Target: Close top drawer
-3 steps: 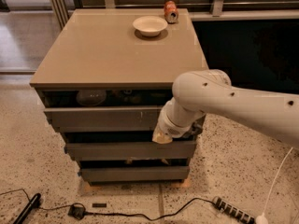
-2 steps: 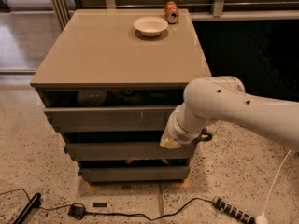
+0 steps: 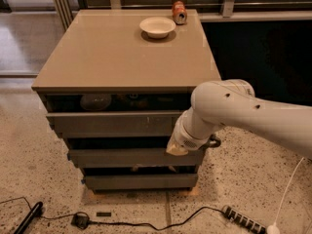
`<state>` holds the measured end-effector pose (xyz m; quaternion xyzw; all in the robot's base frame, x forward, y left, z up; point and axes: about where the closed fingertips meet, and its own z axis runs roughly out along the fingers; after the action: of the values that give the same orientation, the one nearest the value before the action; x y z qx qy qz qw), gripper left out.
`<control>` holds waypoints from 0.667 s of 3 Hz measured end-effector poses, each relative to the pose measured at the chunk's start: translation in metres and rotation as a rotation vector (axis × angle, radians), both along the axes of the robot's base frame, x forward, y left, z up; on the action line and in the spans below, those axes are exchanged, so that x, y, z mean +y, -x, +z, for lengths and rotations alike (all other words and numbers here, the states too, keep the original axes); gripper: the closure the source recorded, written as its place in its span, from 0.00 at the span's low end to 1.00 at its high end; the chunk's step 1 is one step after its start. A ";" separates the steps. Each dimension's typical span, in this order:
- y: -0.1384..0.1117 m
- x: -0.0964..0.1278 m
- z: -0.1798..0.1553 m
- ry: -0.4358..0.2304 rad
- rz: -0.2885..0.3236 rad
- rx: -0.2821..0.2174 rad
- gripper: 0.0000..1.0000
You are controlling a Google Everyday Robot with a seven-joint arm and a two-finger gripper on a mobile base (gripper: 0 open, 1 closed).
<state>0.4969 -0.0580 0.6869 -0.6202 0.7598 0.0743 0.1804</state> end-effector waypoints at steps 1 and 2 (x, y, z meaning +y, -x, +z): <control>0.000 0.000 0.000 0.000 0.000 0.000 0.35; 0.000 0.000 0.000 0.000 0.000 0.000 0.12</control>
Offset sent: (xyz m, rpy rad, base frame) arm 0.0000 0.0000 0.0000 0.0000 0.0000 0.0000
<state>0.4969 -0.0580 0.6869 -0.6202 0.7598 0.0742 0.1804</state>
